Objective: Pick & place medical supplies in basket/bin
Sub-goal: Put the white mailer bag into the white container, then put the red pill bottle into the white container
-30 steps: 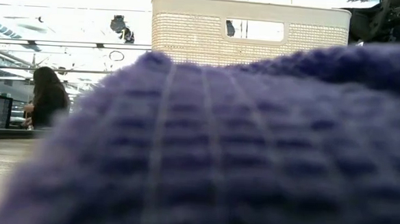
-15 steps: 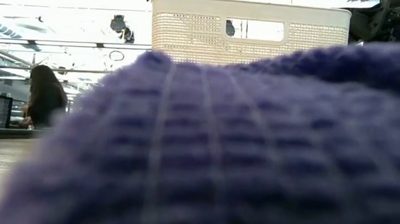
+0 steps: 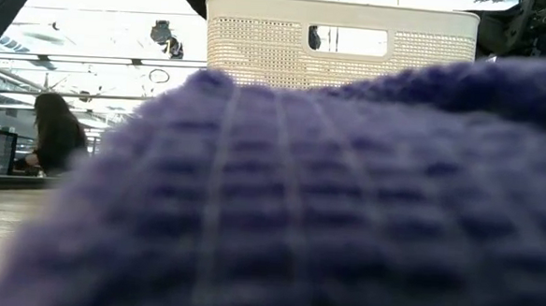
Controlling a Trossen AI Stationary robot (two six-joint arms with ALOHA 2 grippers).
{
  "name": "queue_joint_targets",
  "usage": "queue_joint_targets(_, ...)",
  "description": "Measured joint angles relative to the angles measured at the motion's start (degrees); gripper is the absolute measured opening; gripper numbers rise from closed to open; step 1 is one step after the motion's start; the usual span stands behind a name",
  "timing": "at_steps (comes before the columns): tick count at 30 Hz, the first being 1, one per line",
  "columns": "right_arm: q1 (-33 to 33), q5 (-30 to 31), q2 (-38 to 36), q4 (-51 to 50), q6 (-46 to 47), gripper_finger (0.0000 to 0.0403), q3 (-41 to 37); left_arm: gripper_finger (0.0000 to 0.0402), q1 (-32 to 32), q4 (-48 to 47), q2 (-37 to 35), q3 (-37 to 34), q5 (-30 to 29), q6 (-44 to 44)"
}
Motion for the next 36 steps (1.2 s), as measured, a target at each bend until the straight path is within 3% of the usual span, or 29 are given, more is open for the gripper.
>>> queue_joint_targets(11,0.0,0.1,0.0,-0.2,0.0,0.0,0.0,0.001,0.3,-1.1,1.5,0.0,5.9,-0.6)
queue_joint_targets(17,0.0,0.1,0.0,-0.2,0.0,0.0,0.0,0.0081,-0.5,-0.9,1.0,0.0,6.7,-0.4)
queue_joint_targets(22,0.0,0.1,0.0,-0.2,0.2,0.0,0.0,0.0161,-1.1,-0.3,-0.1,0.0,3.4,-0.5)
queue_joint_targets(28,0.0,0.1,0.0,-0.2,0.2,0.0,0.0,0.0244,-1.7,-1.7,-5.1,-0.1,1.9,0.0)
queue_joint_targets(32,0.0,0.1,0.0,-0.3,0.1,0.0,0.0,0.0279,-2.4,-1.8,-9.3,0.0,2.2,0.3)
queue_joint_targets(36,0.0,0.1,0.0,-0.3,0.1,0.0,0.0,0.0289,-3.2,-3.9,-14.9,0.0,1.2,1.6)
